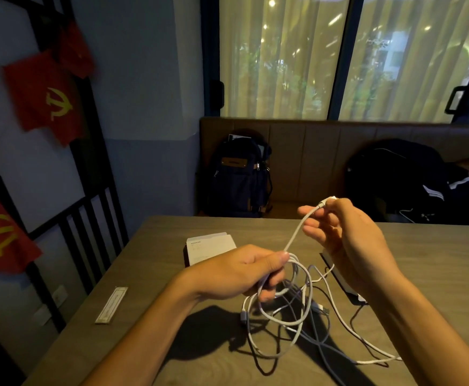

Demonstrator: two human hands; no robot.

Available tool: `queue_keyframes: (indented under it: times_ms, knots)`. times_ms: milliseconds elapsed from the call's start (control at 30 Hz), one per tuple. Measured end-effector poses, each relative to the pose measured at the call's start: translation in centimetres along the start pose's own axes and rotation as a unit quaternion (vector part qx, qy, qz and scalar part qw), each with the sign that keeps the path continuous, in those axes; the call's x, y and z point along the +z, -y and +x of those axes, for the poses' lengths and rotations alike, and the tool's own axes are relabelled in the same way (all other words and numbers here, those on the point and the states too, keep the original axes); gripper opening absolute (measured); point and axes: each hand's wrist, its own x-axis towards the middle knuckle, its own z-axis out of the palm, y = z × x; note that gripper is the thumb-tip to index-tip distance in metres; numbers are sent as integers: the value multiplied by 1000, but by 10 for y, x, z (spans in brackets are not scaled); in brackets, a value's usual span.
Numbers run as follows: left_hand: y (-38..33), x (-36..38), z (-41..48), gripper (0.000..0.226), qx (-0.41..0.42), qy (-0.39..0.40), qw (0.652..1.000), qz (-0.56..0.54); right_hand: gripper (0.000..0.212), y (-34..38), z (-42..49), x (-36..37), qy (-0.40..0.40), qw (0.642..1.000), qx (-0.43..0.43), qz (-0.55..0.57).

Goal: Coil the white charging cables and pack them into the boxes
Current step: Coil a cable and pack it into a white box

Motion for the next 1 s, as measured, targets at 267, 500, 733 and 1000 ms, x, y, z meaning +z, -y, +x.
queue_keyframes:
  times_ms: [267, 500, 733, 1000]
  knots:
    - [12, -6, 3, 44, -9, -69, 985, -155, 21, 3, -2, -7, 35, 996, -18, 78]
    - [15, -12, 9, 42, 16, -120, 893, -433, 27, -1, -13, -6, 253, 921, -215, -204]
    - [16, -15, 8, 43, 31, -130, 869, -476, 43, -8, -6, -13, 310, 793, -295, -434]
    - [12, -10, 8, 40, 29, -103, 887, -450, 19, -14, 1, -14, 198, 761, -375, -490]
